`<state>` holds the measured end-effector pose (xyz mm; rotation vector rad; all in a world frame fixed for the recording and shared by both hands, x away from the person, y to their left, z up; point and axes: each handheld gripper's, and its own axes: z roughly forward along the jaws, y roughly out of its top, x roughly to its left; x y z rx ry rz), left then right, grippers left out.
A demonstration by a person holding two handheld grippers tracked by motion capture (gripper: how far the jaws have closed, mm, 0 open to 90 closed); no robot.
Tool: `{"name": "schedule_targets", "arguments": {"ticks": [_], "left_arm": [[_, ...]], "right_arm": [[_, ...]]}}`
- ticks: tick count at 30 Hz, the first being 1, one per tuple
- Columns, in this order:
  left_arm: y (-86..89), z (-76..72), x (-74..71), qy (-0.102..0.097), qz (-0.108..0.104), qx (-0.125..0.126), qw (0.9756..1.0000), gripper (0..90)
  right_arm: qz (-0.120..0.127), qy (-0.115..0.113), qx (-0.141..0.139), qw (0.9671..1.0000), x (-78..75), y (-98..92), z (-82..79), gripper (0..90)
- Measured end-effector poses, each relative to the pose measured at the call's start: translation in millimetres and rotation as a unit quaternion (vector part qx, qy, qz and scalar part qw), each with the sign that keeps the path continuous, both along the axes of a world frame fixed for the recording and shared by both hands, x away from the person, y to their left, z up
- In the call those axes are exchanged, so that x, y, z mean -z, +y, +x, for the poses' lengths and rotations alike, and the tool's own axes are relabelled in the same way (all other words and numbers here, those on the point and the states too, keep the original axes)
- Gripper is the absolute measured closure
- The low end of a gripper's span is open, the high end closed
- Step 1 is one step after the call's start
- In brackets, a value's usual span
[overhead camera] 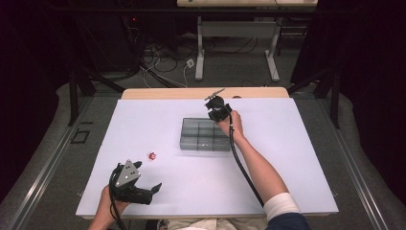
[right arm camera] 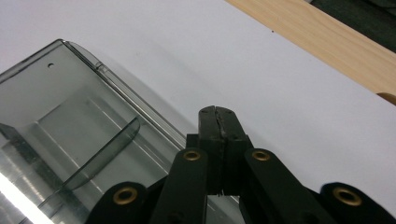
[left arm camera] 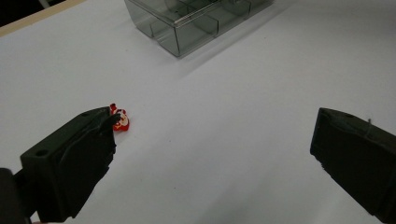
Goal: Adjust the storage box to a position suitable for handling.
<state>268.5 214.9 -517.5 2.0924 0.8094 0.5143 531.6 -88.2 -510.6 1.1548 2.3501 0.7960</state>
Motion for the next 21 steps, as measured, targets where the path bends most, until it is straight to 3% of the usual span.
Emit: {"name": "schedule_targets", "arguments": {"ticks": [1, 12, 14, 15, 16, 21], "left_arm": [[-0.1, -0.1, 0.0, 0.0, 0.0, 0.0, 1.0, 0.1], [0.1, -0.1, 0.1, -0.001, -0.001, 0.001, 1.0, 0.2], [-0.2, -0.2, 0.1, 0.0, -0.001, 0.002, 1.0, 0.2], [-0.6, -0.1, 0.5, -0.002, -0.003, 0.001, 1.0, 0.2], [-0.6, -0.1, 0.5, -0.002, -0.003, 0.001, 1.0, 0.1], [0.2, -0.2, 0.1, -0.001, 0.0, 0.0, 1.0, 0.2]], "right_arm": [[0.006, -0.014, -0.002, 0.9999, 2.9, 1.9, 1.3, 90.0], [-0.011, 0.005, 0.016, 0.9998, 11.9, 9.3, 10.6, 90.0], [-0.022, 0.001, 0.004, 0.9998, 11.7, 10.7, 11.8, 90.0], [-0.033, 0.01, 0.006, 0.9994, 9.9, 12.0, 10.8, 90.0], [-0.021, -0.003, 0.005, 0.9998, 12.5, 13.8, 11.7, 90.0], [-0.04, -0.004, -0.007, 0.9992, 14.6, 19.4, 11.8, 90.0]]}}
